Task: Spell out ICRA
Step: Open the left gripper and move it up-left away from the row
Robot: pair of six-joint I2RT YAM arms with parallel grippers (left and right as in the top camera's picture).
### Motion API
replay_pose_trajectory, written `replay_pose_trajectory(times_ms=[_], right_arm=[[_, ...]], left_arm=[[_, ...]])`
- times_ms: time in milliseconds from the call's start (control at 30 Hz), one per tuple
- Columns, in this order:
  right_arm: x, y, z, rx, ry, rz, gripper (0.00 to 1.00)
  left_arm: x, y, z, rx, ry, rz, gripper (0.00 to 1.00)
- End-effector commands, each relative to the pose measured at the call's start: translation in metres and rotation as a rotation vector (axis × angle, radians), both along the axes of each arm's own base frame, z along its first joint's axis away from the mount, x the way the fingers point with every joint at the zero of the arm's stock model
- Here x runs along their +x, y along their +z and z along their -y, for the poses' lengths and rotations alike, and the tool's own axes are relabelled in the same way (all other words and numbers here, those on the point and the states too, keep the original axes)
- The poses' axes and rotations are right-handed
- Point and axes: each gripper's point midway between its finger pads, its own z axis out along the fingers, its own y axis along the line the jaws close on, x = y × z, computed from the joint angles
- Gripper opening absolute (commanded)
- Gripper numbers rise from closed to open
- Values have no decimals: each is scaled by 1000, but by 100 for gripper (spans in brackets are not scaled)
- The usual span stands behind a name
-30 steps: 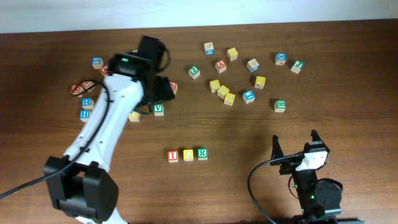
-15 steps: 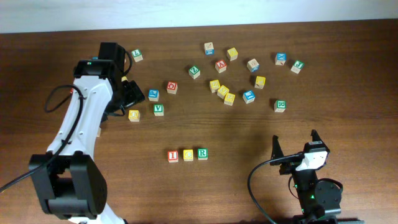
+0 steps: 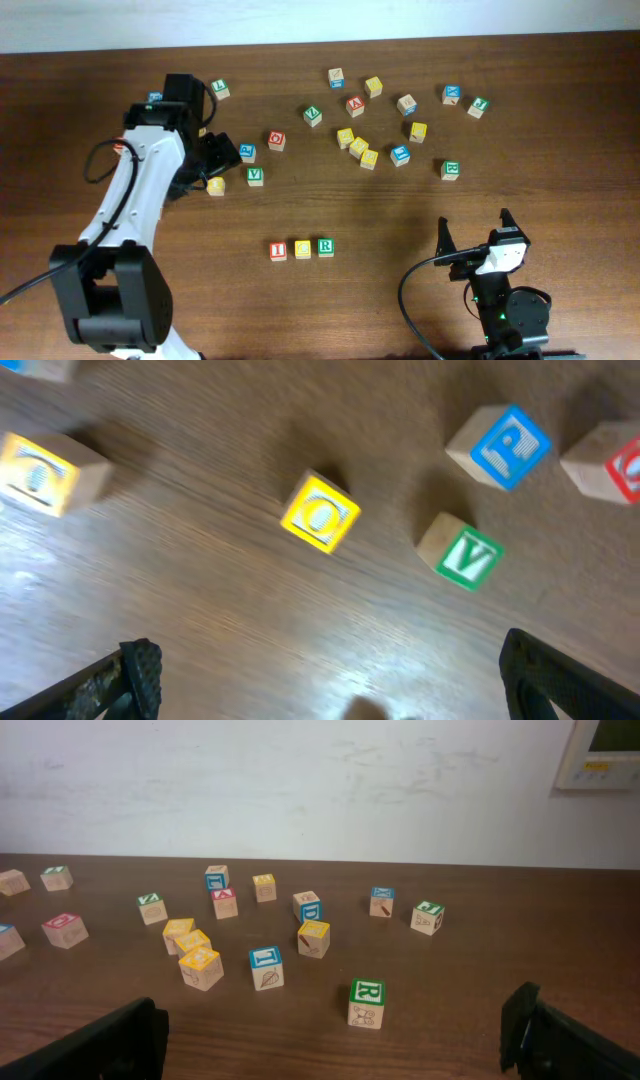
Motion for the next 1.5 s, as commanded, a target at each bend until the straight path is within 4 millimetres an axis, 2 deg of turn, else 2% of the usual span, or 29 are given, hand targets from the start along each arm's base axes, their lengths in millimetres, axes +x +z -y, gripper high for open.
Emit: replay_pose_trajectory(times_ms=[0, 100, 267, 367, 433, 500, 600, 667, 733, 800, 900, 933, 967, 1033, 1100, 1133, 1200, 1267, 1467], right_arm=[[0, -3, 0, -2, -3, -5, 98], [0, -3, 0, -2, -3, -5, 98], [0, -3, 0, -2, -3, -5, 98], [0, -3, 0, -2, -3, -5, 98], [0, -3, 0, -2, -3, -5, 98], [0, -3, 0, -2, -3, -5, 98], [0, -3, 0, -2, -3, -5, 98], [0, -3, 0, -2, -3, -5, 98], [0, -3, 0, -2, -3, -5, 98], [0, -3, 0, -2, -3, -5, 98], [0, -3, 0, -2, -3, -5, 98], [0, -3, 0, -2, -3, -5, 98], [0, -3, 0, -2, -3, -5, 98], [0, -3, 0, -1, -3, -5, 98], [0, -3, 0, -2, -3, -5, 98], [0, -3, 0, -2, -3, -5, 98], [0, -3, 0, -1, -3, -5, 98], [0, -3, 0, -2, -3, -5, 98], [0, -3, 0, -2, -3, -4, 98]], left_arm=[[-6, -22, 25, -41, -93, -26, 99], [-10, -30, 37, -34, -172, -30, 99], [-10, -31, 50, -42, -215, -23, 99], [-5, -27, 93, -174, -351, 28, 100], [-3, -25, 110, -189, -389, 53, 99], [-2, -22, 139, -196, -464, 96, 99], [-3, -20, 163, -200, -522, 130, 99], [-2, -20, 167, -144, -542, 149, 99], [4, -21, 153, -74, -519, 155, 99], [2, -16, 141, -88, -491, 135, 99], [9, 11, 108, -73, -413, 187, 100], [11, 32, 79, -49, -347, 229, 99], [10, 40, 67, -42, -316, 239, 99], [1, 58, 18, -33, -175, 244, 99], [-12, 60, -24, -23, -59, 205, 99], [-25, 56, -44, -24, 1, 154, 99], [-45, 51, -62, -27, 60, 80, 100], [-59, 48, -71, -32, 94, 26, 99], [-64, 47, -74, -33, 106, 10, 99]])
